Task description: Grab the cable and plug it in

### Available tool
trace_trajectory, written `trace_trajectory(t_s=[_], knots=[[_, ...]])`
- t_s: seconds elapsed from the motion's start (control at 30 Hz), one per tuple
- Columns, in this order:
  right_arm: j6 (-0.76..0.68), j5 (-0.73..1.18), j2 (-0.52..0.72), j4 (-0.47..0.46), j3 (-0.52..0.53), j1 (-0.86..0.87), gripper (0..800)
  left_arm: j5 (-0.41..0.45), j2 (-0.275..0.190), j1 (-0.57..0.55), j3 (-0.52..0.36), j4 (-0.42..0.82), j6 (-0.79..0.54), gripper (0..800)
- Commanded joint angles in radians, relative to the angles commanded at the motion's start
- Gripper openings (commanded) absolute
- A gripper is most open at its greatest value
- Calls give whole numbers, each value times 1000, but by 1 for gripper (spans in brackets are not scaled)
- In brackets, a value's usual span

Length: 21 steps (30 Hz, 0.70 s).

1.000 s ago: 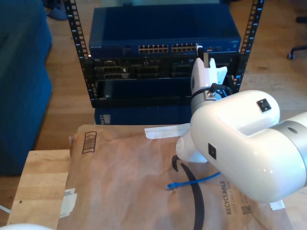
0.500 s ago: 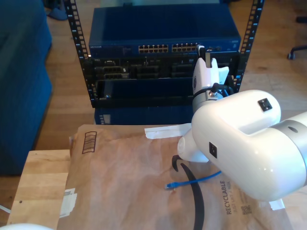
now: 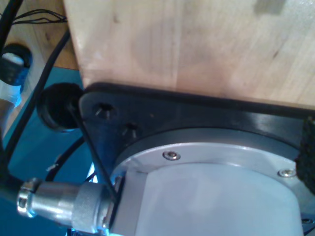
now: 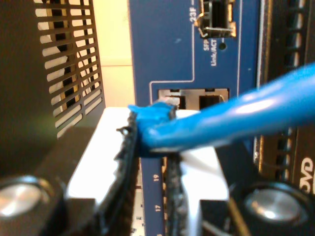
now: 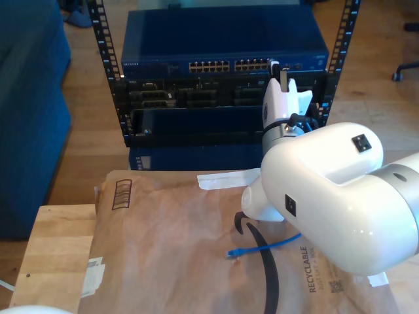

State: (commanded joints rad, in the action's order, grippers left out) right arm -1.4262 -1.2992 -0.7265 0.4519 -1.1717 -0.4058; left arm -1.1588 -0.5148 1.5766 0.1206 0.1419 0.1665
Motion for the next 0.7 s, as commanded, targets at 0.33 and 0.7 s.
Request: trace_trajectory(t_s=[0.33,0.7], knots=[[0,0,-6,0,-6,3,0,0,-2,0,0,0,0,799],[0,3,-21,-2,-26,11,0,0,-2,0,0,0,0,800]])
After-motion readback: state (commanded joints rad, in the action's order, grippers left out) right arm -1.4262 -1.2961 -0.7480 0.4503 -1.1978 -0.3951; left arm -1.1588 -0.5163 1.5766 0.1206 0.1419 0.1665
